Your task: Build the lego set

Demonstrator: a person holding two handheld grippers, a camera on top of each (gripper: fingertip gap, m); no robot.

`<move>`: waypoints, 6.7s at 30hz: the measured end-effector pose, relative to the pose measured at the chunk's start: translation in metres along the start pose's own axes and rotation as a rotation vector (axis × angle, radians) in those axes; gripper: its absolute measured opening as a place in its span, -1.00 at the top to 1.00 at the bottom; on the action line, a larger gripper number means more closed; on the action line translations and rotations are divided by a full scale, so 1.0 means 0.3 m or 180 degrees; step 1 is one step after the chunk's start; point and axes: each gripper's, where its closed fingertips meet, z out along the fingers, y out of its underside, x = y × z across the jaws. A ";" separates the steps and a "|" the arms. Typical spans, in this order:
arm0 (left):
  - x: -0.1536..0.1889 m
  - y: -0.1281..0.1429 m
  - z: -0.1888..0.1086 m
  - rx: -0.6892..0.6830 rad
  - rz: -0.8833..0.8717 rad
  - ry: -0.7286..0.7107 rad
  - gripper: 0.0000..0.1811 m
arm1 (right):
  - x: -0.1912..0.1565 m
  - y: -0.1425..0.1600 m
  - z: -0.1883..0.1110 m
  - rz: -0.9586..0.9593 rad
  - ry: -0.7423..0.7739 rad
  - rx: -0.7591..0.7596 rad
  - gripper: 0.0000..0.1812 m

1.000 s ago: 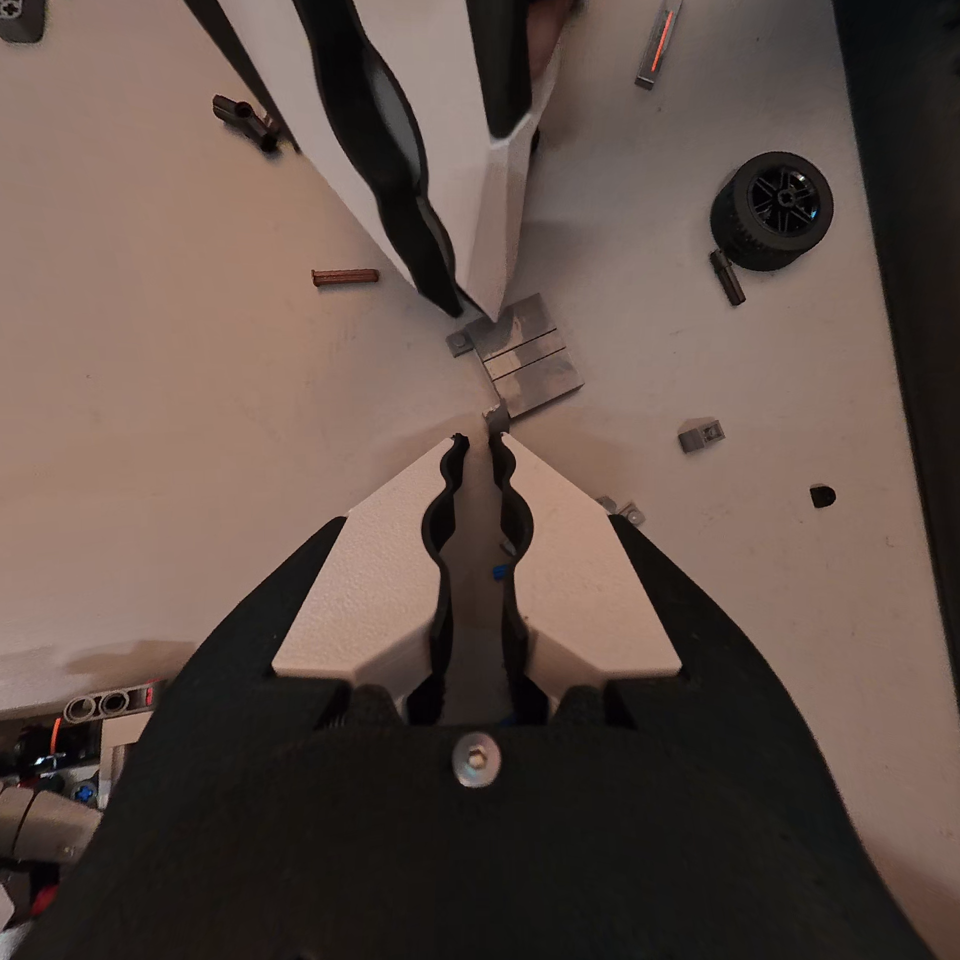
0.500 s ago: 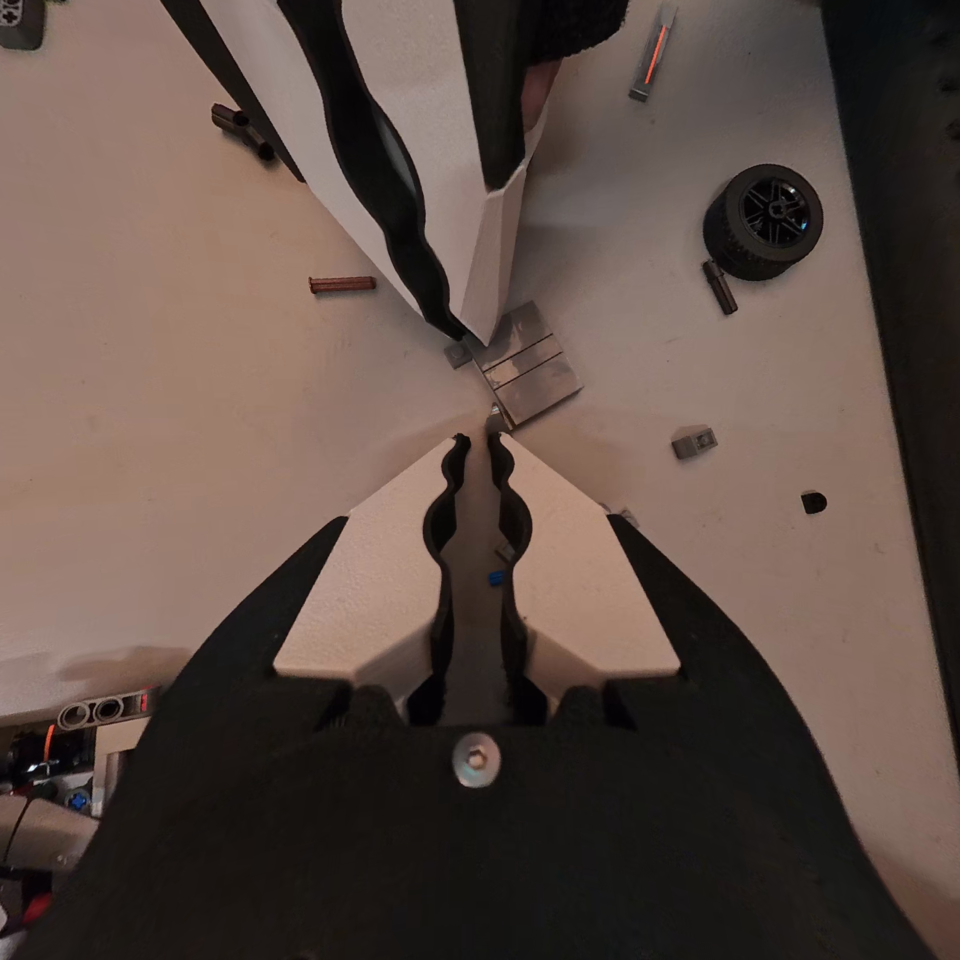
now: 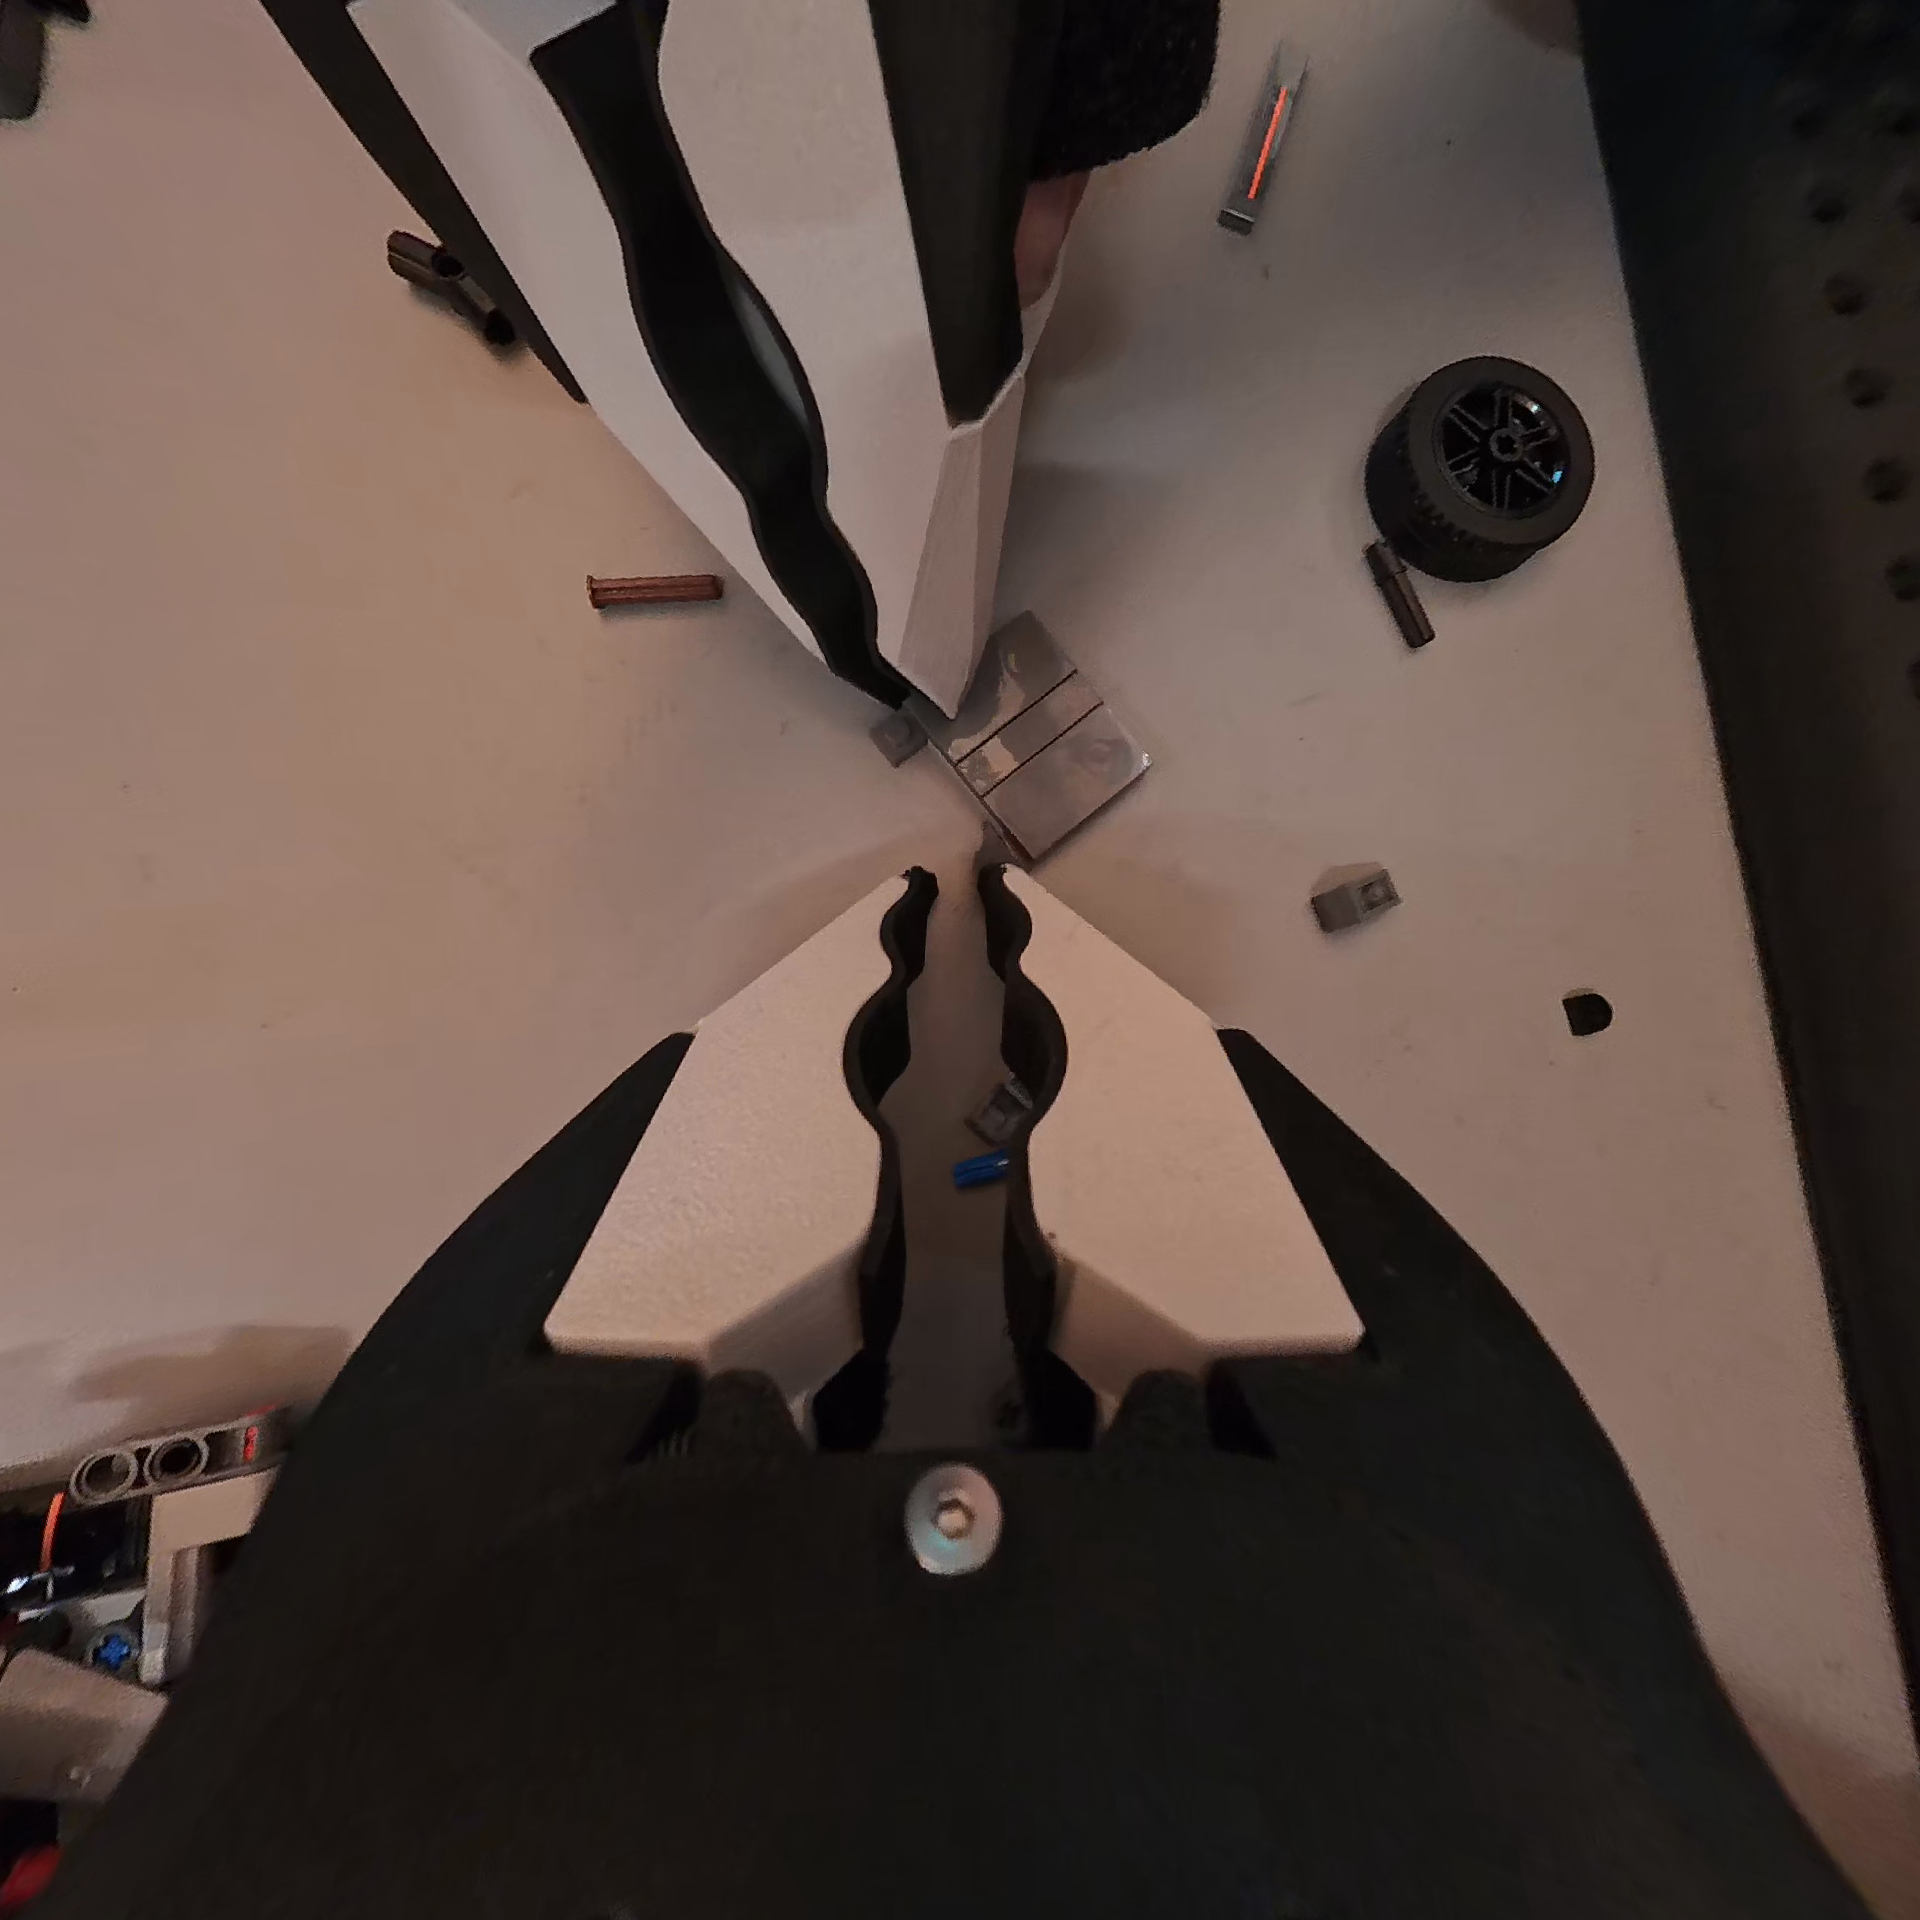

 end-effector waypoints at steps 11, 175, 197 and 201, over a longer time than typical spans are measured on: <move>0.013 -0.013 0.004 0.0027 0.0010 0.0037 0.91 | -0.001 -0.002 0.001 -0.0015 0.0002 0.0000 0.94; 0.126 -0.071 0.006 0.0520 -0.0298 0.1028 1.00 | -0.087 0.051 0.022 -0.0373 -0.0273 -0.0251 1.00; 0.094 -0.046 0.034 0.0389 -0.0399 0.0897 1.00 | -0.088 0.050 0.022 -0.0374 -0.0280 -0.0242 1.00; 0.067 -0.042 0.042 0.0371 -0.0484 0.0754 1.00 | -0.088 0.050 0.022 -0.0372 -0.0277 -0.0241 1.00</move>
